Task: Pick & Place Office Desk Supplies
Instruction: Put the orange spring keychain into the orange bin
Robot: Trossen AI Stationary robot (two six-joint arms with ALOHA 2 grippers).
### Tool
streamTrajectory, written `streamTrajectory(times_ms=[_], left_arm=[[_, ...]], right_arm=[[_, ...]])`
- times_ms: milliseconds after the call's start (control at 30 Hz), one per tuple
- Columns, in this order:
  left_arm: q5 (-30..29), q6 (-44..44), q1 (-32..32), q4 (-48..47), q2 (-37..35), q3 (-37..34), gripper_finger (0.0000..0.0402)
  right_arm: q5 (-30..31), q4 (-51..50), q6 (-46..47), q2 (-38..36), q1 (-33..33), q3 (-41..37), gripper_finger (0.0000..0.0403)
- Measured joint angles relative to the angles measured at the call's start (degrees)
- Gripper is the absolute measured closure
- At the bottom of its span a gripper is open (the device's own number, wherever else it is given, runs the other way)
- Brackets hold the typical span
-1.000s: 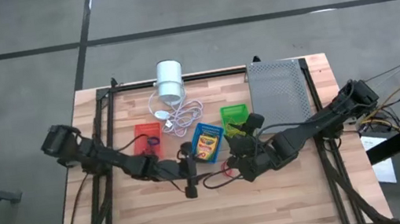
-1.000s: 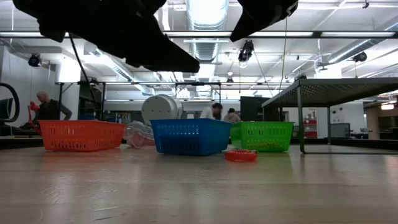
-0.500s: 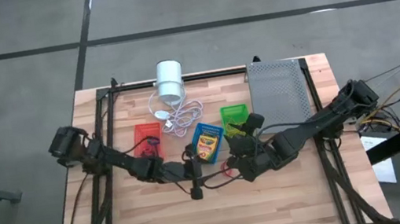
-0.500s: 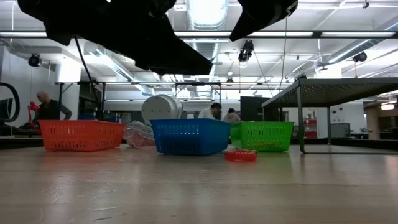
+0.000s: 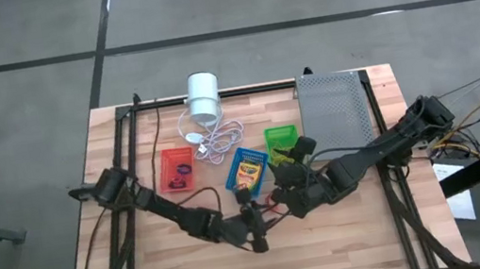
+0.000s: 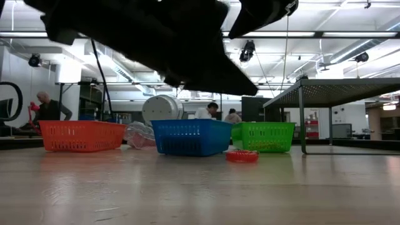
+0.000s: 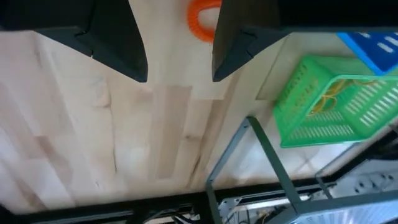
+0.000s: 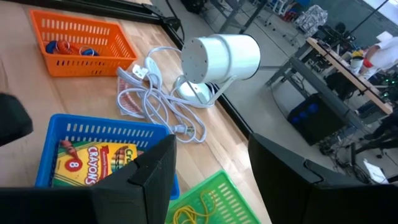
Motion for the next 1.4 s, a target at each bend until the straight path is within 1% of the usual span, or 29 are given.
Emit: streamTrajectory(times_ms=[100,300,533,667,833,967,1267,1400], left_arm=[[0.02,-3.11,-0.31,-3.08,0.31,1.58,0.0217],[-0.36,-8.40,-0.30,-4.52,4.45,4.07,0.0217],[-0.29,-6.81,0.56,-4.58,7.04,6.38,0.0217],[1.38,-9.02,1.79,-5.63,7.32,6.12,0.0217],[2.73,-12.95,2.87,-10.17,7.32,6.44,0.0217],[3.41,-13.98,3.41,-10.92,7.32,6.49,0.0217],[8.18,-17.04,5.27,-13.94,7.30,6.49,0.0217],[9.15,-17.56,5.57,-14.43,7.30,6.49,0.0222]], right_arm=[[0.00,0.36,0.01,0.00,-0.02,0.00,0.0204],[0.00,0.34,0.02,0.00,-0.02,0.00,0.0204],[0.00,0.23,0.01,0.00,-0.04,0.00,0.0204],[0.01,0.27,0.02,0.00,-0.07,-0.02,0.0204],[0.00,0.21,0.02,0.00,-0.04,-0.02,0.0204],[0.00,0.18,0.02,0.00,-0.07,-0.02,0.0204],[0.00,0.18,0.02,-0.01,-0.04,-0.02,0.0204],[0.00,0.16,0.02,0.00,-0.04,-0.02,0.0204]])
